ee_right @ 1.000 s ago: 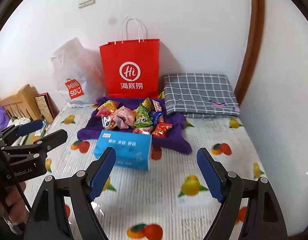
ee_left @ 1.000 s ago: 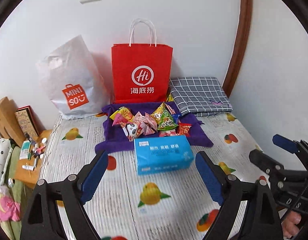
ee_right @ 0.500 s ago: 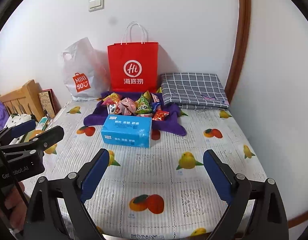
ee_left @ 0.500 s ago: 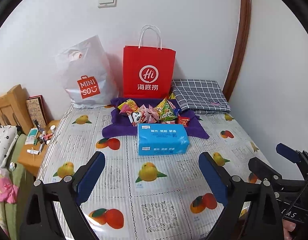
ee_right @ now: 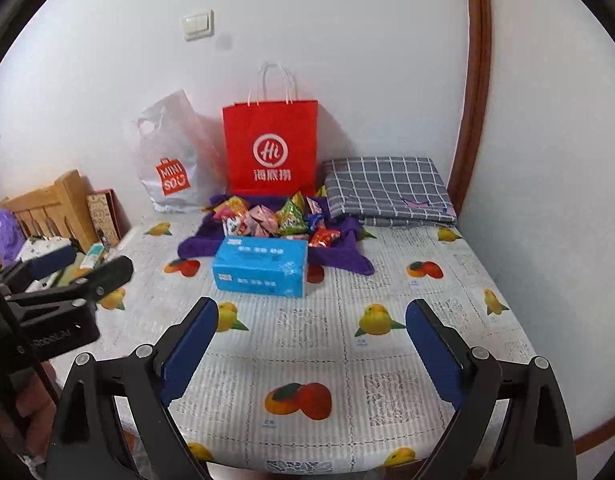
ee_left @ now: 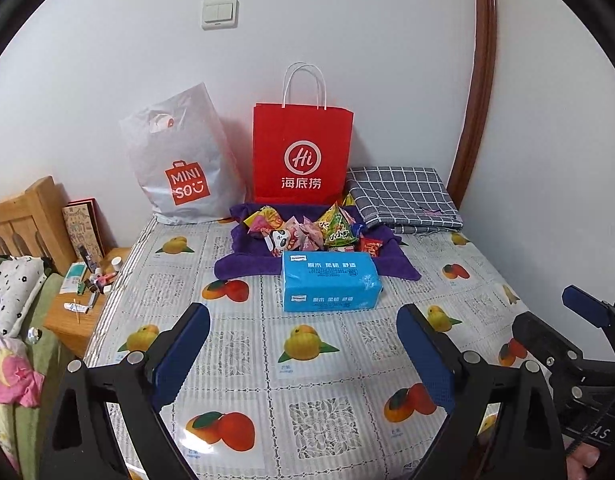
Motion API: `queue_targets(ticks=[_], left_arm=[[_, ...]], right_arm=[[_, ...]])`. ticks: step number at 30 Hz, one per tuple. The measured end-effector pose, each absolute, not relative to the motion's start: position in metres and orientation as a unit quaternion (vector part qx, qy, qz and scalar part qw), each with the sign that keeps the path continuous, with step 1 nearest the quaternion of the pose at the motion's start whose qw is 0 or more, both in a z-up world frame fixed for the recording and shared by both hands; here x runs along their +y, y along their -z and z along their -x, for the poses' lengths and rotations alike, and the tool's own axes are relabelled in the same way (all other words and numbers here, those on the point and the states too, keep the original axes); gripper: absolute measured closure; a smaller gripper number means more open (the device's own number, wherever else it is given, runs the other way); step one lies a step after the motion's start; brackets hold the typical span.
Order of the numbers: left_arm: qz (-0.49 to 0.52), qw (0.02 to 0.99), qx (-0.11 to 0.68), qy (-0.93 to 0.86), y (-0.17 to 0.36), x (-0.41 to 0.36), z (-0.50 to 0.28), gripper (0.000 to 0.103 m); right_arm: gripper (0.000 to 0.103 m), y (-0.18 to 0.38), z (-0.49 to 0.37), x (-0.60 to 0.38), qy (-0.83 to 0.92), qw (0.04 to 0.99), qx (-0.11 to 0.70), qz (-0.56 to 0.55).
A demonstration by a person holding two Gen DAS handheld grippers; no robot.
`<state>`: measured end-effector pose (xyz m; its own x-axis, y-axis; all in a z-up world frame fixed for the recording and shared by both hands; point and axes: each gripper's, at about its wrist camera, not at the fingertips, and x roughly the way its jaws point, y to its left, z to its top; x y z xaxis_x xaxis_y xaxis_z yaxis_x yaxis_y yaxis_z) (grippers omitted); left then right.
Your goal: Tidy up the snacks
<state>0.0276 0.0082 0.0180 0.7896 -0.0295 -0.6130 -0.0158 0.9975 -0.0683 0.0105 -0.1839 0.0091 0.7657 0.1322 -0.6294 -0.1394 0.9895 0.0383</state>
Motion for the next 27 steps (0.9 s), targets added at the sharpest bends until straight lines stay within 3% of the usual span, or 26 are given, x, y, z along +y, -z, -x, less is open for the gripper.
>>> queue_targets(ticks=[27], left_arm=[[0.034, 0.946, 0.323, 0.005, -0.02, 0.006, -0.022, 0.008]], right_arm=[[0.009, -0.014, 0.002, -0.186, -0.071, 0.944, 0.324, -0.001]])
